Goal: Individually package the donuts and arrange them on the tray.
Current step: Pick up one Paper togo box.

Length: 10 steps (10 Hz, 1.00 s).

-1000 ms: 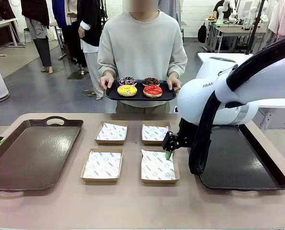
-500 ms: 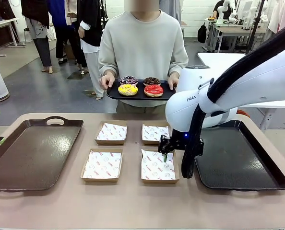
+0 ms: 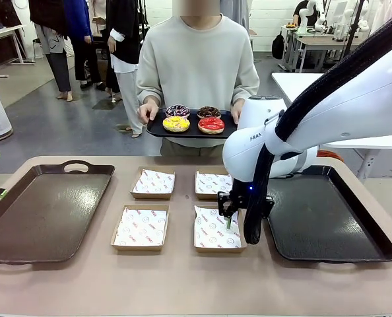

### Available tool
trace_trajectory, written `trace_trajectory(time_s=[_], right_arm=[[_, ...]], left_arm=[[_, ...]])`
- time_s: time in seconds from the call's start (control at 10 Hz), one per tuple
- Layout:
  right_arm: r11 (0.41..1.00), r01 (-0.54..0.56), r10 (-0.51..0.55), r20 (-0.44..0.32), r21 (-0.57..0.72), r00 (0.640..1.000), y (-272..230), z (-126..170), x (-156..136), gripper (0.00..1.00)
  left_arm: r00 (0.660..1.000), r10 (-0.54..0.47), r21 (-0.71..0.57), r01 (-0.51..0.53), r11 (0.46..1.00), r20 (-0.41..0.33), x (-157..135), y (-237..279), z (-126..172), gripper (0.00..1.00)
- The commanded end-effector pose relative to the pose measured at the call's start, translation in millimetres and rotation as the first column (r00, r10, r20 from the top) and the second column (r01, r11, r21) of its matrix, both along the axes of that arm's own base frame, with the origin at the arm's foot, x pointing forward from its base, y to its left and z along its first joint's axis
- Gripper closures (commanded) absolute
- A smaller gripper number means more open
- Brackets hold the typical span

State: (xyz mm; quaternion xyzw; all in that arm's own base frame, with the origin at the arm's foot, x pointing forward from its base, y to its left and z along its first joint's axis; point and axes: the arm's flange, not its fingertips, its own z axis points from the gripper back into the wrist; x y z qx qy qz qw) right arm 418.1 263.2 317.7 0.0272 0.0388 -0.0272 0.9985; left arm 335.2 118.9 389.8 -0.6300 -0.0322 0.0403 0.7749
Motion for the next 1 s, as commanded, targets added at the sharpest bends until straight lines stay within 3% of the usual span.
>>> trace_trajectory(time_s=[0.0,0.6,0.9], right_arm=[[0.999,0.002,-0.001,0.012,-0.034,1.000,6,1,4,1.00],[1.000,0.020,-0.020,0.021,-0.024,1.000,3,8,1,1.00],[0.999,0.033,-0.033,-0.013,-0.003,0.999,4,43,-2,1.00]], left_arm=[[1.000,0.002,-0.014,-0.002,1.000,0.009,-1,1,1,0.00],[1.000,0.002,-0.014,-0.002,1.000,0.009,-1,1,1,0.00],[1.000,0.002,-0.014,-0.002,1.000,0.009,-1,1,1,0.00]])
